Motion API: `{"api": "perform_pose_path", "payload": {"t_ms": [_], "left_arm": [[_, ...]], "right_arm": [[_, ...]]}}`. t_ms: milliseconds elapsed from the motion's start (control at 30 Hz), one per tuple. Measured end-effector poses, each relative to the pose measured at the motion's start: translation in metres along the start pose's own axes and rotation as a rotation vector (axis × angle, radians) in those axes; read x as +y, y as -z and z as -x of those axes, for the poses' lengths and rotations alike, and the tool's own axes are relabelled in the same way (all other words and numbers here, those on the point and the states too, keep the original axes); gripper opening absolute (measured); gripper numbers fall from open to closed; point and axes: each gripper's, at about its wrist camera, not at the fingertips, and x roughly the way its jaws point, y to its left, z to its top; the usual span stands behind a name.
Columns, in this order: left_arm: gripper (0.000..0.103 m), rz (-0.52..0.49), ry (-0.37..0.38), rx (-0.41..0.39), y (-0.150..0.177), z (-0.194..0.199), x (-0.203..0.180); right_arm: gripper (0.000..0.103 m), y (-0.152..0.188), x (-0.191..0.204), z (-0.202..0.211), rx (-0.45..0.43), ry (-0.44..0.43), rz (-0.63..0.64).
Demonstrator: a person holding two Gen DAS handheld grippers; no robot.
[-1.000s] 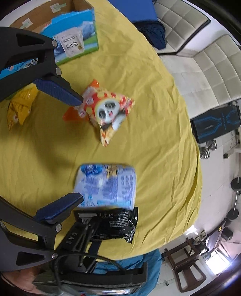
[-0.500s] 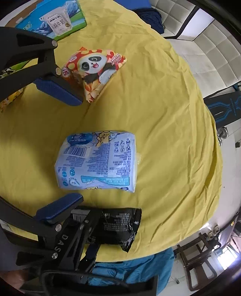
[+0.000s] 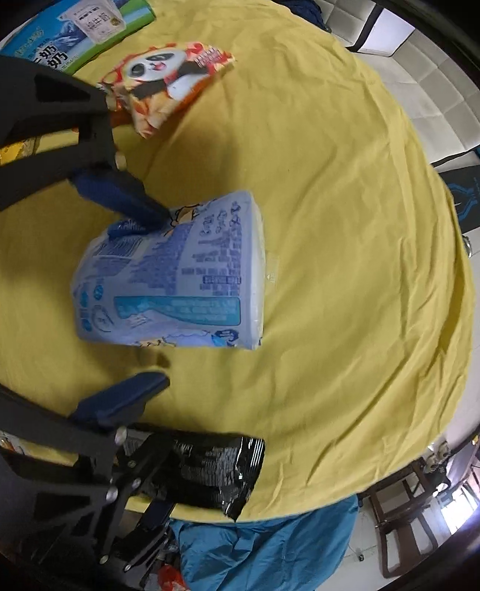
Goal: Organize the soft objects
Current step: 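Grasp the blue-white milk pack with the left tool while the right tool grasps the black bag, then carry the milk pack and black bag into the box beside the other bags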
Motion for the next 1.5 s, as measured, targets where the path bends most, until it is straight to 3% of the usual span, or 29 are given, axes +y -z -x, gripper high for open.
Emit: {"api": "perform_pose_path", "payload": {"t_ms": [67, 167, 300, 367, 433, 600, 1000, 1233, 1367, 1500], "left_arm": [[0.058, -0.010, -0.043, -0.012, 0.000, -0.001, 0.001], [0.048, 0.002, -0.049, -0.033, 0.009, 0.003, 0.007], [0.047, 0.047, -0.037, -0.039, 0.027, 0.007, 0.019], [0.046, 0.062, -0.040, -0.043, 0.037, 0.006, 0.022], [0.046, 0.074, -0.043, -0.050, 0.046, 0.006, 0.026], [0.046, 0.083, -0.050, -0.057, 0.063, 0.004, 0.026], [0.042, 0.090, -0.062, -0.146, 0.100, 0.031, 0.012], [0.040, 0.114, -0.029, -0.222, 0.129, 0.074, 0.020], [0.040, 0.130, -0.013, -0.269, 0.163, 0.104, 0.038], [0.040, 0.148, 0.001, -0.312, 0.170, 0.130, 0.050]], "right_arm": [[0.072, 0.000, -0.002, 0.001, -0.003, -0.013, -0.011], [0.075, -0.005, -0.012, -0.003, -0.012, -0.017, -0.021], [0.074, -0.007, -0.006, -0.012, -0.011, 0.005, -0.050], [0.070, -0.006, -0.003, -0.016, -0.021, 0.030, -0.057], [0.059, -0.003, 0.003, -0.015, -0.033, 0.073, -0.042], [0.052, 0.002, 0.015, -0.010, -0.042, 0.097, -0.010], [0.048, 0.043, 0.025, 0.023, -0.103, 0.054, 0.054], [0.048, 0.075, 0.039, 0.059, -0.150, -0.011, 0.097], [0.048, 0.095, 0.056, 0.085, -0.175, -0.058, 0.126], [0.048, 0.116, 0.076, 0.113, -0.212, -0.100, 0.166]]}}
